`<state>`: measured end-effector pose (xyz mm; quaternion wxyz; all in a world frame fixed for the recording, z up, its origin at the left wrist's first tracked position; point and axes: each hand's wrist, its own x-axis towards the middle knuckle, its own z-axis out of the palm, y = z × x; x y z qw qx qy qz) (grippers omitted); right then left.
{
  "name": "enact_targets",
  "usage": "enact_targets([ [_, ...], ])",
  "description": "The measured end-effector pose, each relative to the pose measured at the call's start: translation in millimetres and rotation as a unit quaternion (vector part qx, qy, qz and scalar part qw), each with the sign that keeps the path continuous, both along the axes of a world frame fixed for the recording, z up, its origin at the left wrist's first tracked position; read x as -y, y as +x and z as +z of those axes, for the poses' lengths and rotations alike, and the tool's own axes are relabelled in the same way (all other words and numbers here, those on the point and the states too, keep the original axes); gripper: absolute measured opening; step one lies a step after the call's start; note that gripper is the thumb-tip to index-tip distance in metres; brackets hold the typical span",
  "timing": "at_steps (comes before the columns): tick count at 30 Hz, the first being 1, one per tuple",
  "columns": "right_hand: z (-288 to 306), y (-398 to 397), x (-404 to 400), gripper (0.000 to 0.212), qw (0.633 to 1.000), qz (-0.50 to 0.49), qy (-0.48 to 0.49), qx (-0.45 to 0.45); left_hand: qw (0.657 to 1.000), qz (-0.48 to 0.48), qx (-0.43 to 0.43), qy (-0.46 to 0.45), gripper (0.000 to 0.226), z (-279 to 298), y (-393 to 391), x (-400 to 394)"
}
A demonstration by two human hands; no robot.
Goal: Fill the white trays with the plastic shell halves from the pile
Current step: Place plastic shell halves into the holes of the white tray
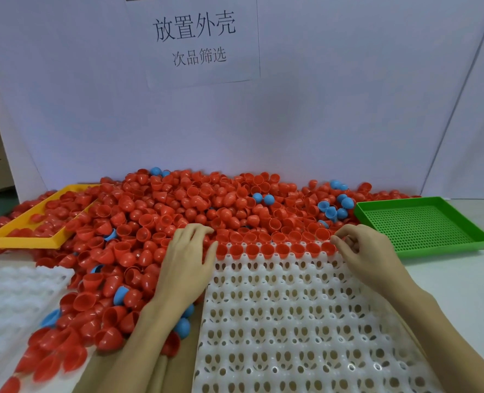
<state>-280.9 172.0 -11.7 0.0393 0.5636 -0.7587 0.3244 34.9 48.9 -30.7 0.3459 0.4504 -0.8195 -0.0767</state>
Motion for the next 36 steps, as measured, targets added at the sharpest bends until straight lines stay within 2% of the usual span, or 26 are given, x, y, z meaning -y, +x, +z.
enact_targets([
  [5, 1.9, 9.0, -0.1, 0.008, 0.999, 0.028, -0.006, 0.014, 0.985, 0.088, 0.148, 0.017, 0.048, -15.3, 10.5, 17.6],
  [8, 2.1, 11.4, -0.6, 0.009, 0.999, 0.038, -0.008, 0.029, 0.978, 0.123, 0.166, 0.036, 0.058, -18.9, 11.2, 20.9],
  [10, 2.2, 11.5, -0.5, 0.009, 0.998, 0.043, -0.007, 0.040, 0.978, 0.127, 0.163, 0.022, 0.057, -20.4, 12.1, 21.6],
  [16, 6.4, 14.8, -2.4, 0.011, 0.995, 0.068, -0.008, 0.079, 0.988, 0.079, 0.049, -0.121, 0.024, -7.3, 5.9, 11.9],
  [18, 11.7, 19.2, -4.1, 0.011, 0.989, 0.095, 0.005, 0.113, 0.988, 0.014, -0.004, -0.151, 0.019, 1.6, 2.2, 4.6],
  [20, 18.4, 25.9, -6.5, 0.008, 0.970, 0.154, 0.036, 0.185, 0.987, -0.091, -0.080, -0.101, 0.016, 10.9, -4.6, -8.6],
  [22, 24.7, 36.3, -10.5, 0.012, 0.933, 0.231, 0.069, 0.269, 0.970, -0.194, -0.144, -0.012, 0.015, 17.4, -14.0, -25.3],
  [24, 27.9, 48.4, -14.3, 0.025, 0.898, 0.285, 0.081, 0.326, 0.951, -0.257, -0.167, 0.046, 0.015, 19.3, -24.4, -40.6],
  [26, 27.8, 58.6, -16.2, 0.035, 0.878, 0.311, 0.078, 0.355, 0.938, -0.294, -0.165, 0.081, 0.019, 17.7, -31.7, -50.6],
  [31, 25.7, 63.1, -16.3, 0.019, 0.884, 0.332, 0.080, 0.318, 0.939, -0.291, -0.156, 0.098, 0.033, 11.7, -36.1, -57.0],
  [36, 27.3, 57.6, -16.2, 0.032, 0.895, 0.325, 0.076, 0.296, 0.942, -0.254, -0.188, 0.112, 0.045, 13.1, -34.9, -53.9],
])
